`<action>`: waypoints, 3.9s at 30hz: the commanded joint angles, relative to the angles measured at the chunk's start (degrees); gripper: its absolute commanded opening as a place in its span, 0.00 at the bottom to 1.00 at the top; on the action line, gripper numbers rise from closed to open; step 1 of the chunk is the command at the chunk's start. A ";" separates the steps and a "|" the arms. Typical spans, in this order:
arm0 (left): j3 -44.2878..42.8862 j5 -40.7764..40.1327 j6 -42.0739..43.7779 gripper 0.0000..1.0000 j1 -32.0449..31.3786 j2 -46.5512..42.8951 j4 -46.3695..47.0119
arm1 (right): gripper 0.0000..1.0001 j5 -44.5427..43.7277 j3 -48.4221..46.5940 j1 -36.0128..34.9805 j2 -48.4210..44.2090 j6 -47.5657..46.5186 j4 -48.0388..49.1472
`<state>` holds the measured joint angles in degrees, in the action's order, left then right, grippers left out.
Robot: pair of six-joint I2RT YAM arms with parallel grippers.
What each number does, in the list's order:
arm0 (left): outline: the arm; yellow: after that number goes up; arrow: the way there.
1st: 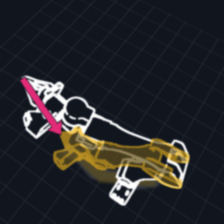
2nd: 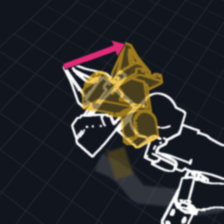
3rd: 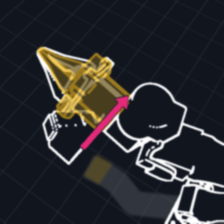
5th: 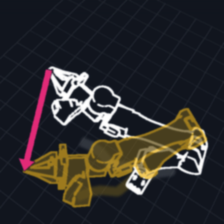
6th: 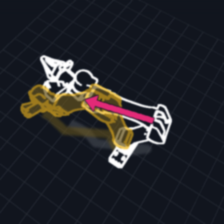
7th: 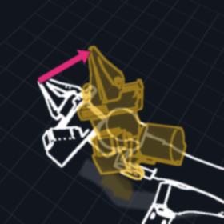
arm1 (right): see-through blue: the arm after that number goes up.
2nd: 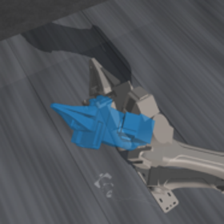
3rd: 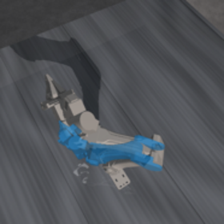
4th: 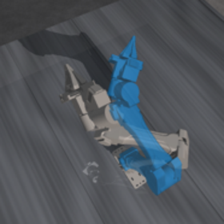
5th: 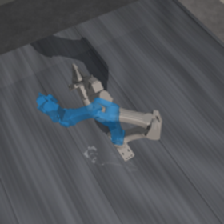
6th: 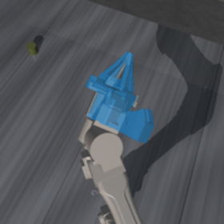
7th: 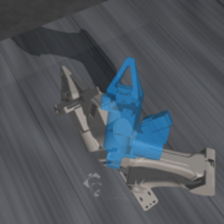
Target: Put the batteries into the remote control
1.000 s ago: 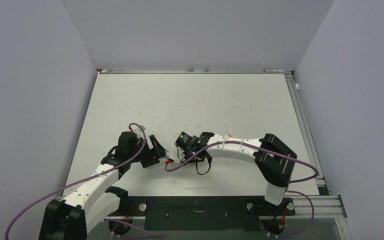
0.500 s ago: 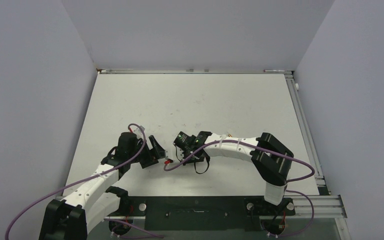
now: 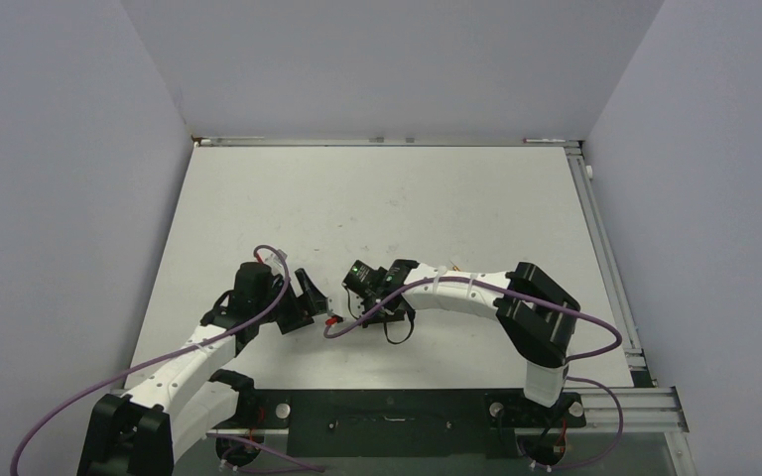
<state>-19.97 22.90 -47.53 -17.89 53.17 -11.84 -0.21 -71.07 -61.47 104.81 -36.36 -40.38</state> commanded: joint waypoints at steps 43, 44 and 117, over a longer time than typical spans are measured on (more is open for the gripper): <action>-0.70 0.73 -0.52 0.70 -0.75 5.43 6.97 | 0.26 -13.88 11.17 1.69 -21.45 38.49 20.43; -0.62 0.68 -0.62 0.68 -0.82 5.76 7.45 | 0.25 -14.38 12.01 1.83 -22.73 40.77 21.15; 0.63 0.10 -1.87 0.26 -5.58 14.84 15.78 | 0.16 -0.70 23.96 10.15 -16.24 74.40 33.07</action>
<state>-19.29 21.65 -49.12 -22.96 68.55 0.78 0.19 -46.59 -51.72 88.60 37.23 -9.69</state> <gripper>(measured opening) 0.258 0.174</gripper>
